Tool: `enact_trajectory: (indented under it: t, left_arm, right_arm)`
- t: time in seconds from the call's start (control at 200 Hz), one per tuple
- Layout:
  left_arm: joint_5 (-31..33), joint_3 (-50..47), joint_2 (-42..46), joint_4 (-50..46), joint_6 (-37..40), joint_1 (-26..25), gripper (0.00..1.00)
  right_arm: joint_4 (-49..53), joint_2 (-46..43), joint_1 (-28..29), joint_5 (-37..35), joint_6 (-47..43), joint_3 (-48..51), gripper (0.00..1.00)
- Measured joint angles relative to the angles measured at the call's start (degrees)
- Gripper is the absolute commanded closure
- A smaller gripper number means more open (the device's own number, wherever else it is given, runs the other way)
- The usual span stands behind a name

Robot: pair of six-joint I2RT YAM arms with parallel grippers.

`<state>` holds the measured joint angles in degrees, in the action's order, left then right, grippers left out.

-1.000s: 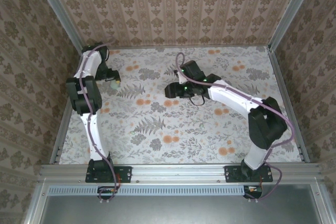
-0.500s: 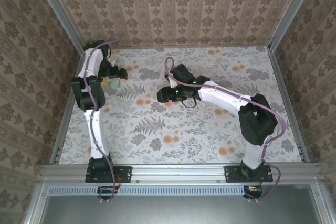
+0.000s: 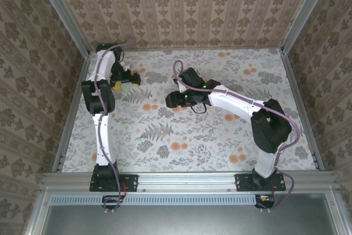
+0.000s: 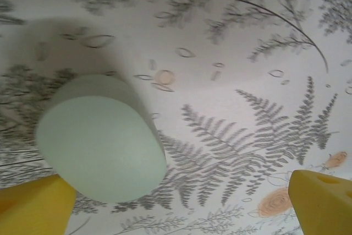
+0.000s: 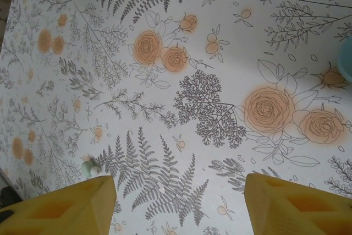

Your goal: Insert wireless bluetooth earbuds into charging case

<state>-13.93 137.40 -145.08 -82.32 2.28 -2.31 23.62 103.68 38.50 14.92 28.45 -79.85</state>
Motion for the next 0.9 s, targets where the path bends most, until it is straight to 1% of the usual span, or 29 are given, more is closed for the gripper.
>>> enact_trajectory:
  t: [0.175,0.3,0.34,0.415,0.495,0.58,0.69,0.785,0.9]
  left_arm:
    - [1.77,-1.09,-0.22,-0.59,0.37,-4.9,0.0]
    - [3.85,-6.05,0.66,0.9,0.35,-8.96,0.0]
    - [6.19,-7.74,1.44,2.01,0.31,-10.14,0.0]
    - [6.86,-10.34,3.69,3.39,-0.44,-11.61,0.0]
    - [8.68,-12.2,6.16,4.92,-3.04,-12.63,0.0]
    - [10.6,-12.31,8.02,6.73,-7.17,-12.57,0.0]
    - [11.85,-10.23,8.68,7.85,-13.62,-10.6,0.0]
    - [11.56,-7.32,8.15,8.22,-18.73,-7.76,0.0]
    - [8.96,-3.21,6.34,8.22,-23.34,-4.04,0.0]
  right_arm:
    - [0.22,-1.75,0.0,-0.46,-0.15,1.25,0.35]
    - [0.42,-3.28,0.0,-1.27,-0.15,2.4,0.35]
    - [0.44,-3.76,0.0,-1.38,-0.15,2.73,0.35]
    - [0.48,-4.55,-0.11,-1.68,-0.17,3.17,0.35]
    - [0.5,-5.25,-0.24,-1.95,-0.15,3.61,0.35]
    - [0.5,-5.73,-0.39,-2.38,-0.15,3.85,0.35]
    - [0.63,-5.86,-0.61,-2.56,-0.15,4.0,0.35]
    - [0.63,-6.03,-0.63,-2.58,-0.17,4.63,0.35]
    - [0.79,-6.34,-0.79,-2.62,-0.2,5.44,0.35]
